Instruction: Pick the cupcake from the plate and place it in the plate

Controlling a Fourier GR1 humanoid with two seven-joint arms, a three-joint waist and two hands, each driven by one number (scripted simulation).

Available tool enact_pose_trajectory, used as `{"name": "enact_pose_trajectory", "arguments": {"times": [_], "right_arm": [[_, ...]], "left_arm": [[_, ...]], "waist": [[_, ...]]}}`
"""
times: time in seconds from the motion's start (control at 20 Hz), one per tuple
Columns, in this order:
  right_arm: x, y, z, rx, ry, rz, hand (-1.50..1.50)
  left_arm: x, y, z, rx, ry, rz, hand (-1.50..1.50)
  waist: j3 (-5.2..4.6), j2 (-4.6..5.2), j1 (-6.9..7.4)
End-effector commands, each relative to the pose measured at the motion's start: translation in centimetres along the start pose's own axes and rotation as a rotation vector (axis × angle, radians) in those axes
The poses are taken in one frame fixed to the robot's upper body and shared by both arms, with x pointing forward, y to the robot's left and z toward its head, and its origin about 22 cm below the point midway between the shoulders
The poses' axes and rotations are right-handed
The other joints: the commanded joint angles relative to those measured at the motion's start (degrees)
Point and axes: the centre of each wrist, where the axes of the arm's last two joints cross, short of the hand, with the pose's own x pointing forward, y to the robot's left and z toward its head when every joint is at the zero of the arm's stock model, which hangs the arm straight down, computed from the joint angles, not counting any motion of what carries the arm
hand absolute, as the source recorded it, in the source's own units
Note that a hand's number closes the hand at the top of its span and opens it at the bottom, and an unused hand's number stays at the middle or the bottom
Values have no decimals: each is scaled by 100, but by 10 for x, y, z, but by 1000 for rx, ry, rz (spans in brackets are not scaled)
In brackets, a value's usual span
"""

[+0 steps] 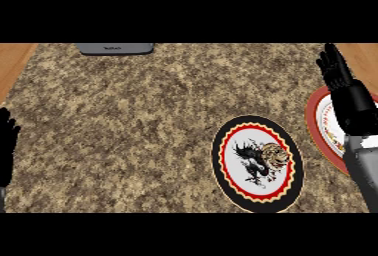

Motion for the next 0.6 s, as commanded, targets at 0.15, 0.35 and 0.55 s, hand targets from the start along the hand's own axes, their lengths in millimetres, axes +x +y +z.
{"name": "enact_pose_trajectory", "arguments": {"times": [0.15,0.35,0.55], "right_arm": [[15,-63,18,-334,19,39,150],[-15,-128,60,-570,270,480,150],[-30,-77,98,-852,176,332,-150]], "left_arm": [[-32,-48,31,-236,127,46,0],[-40,-83,57,-393,169,144,0],[-39,-100,63,-462,180,155,0]], "waist": [[-96,-41,-282],[-151,2,-630],[-95,-75,-421]]}}
